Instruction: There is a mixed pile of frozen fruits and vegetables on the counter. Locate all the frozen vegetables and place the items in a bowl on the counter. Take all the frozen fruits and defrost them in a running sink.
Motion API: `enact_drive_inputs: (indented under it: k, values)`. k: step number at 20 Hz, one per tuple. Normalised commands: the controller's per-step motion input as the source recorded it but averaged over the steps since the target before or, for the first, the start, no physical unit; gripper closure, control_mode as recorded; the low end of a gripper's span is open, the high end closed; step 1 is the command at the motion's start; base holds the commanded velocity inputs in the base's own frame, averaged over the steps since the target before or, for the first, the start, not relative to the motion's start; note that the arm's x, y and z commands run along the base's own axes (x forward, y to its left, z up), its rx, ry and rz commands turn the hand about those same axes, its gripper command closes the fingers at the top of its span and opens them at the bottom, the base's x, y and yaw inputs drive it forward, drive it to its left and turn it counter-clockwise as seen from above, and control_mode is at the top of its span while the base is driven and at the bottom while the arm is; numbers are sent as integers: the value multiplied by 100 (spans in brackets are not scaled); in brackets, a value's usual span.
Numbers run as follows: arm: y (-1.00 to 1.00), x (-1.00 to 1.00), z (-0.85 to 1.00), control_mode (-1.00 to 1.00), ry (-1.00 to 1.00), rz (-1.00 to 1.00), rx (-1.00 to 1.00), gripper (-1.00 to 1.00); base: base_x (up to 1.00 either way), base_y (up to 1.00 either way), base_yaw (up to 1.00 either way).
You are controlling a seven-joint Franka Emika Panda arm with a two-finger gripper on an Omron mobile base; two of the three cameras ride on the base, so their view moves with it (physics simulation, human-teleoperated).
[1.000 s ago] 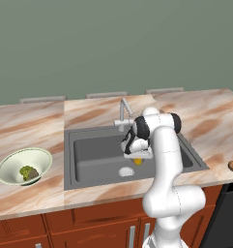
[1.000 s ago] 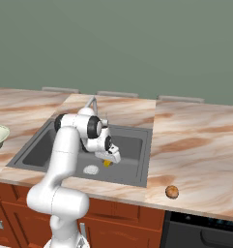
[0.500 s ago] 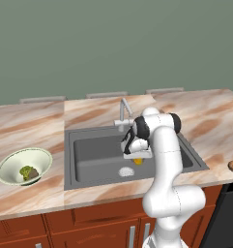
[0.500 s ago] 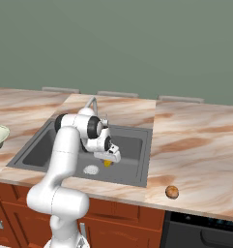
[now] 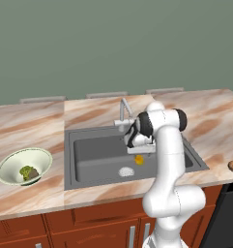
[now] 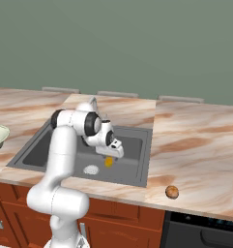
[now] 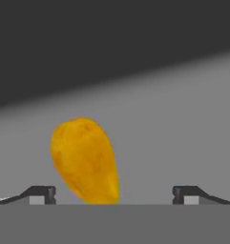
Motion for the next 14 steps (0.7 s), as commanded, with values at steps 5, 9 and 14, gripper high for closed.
enact_drive_inputs:
  k: [5,9,14]
  values:
    - [-9,-31,66,-100,-7,0,0,-100,0,0,0]
    - [-20,-40,64,-100,-9,0,0,-100,0,0,0]
    - [-40,-38,86,-100,-13,1,-1,-100,0,0,0]
